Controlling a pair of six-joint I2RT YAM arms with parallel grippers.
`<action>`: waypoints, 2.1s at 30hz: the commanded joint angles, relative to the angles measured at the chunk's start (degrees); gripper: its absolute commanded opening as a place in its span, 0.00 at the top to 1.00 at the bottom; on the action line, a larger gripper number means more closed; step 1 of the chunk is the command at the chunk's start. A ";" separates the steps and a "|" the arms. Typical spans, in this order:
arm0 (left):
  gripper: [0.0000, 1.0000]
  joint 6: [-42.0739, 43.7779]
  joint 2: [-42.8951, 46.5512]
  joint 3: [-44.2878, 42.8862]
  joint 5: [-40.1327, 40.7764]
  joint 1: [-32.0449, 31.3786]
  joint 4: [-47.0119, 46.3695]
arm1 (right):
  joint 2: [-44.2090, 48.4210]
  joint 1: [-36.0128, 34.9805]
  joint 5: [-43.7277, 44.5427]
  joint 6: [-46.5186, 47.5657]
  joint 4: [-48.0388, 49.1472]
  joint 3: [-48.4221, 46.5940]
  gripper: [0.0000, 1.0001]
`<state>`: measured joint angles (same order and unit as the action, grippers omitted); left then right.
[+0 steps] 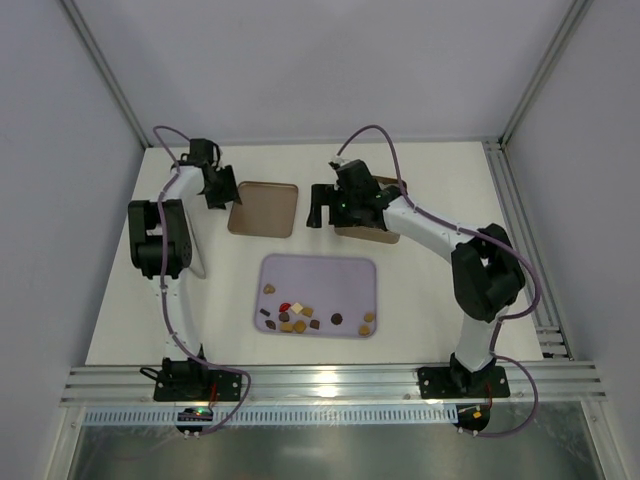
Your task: Pack the chocolate
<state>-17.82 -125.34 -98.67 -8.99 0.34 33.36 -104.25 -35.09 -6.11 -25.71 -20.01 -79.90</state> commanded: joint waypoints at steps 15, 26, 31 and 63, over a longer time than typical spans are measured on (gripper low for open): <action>0.92 -2.04 -1.67 -0.73 -0.93 0.19 -0.85 | -16.24 -0.42 -6.02 0.14 0.33 -18.88 0.00; 1.00 -2.83 2.29 2.69 -8.92 0.45 -0.67 | -24.07 -0.33 -5.50 2.86 -4.16 -29.87 0.00; 1.00 -2.66 5.19 5.33 -11.66 1.24 -0.67 | -26.18 0.28 -3.39 4.27 -6.79 -34.53 0.00; 1.00 -10.21 13.28 13.77 -27.04 5.99 -5.77 | -37.43 3.10 -11.55 -3.02 -7.50 -45.70 0.00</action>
<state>-26.22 -116.42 -85.30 -31.79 5.43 31.42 -141.40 -32.49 -14.26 -26.04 -30.52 -124.25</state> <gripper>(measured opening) 0.004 0.996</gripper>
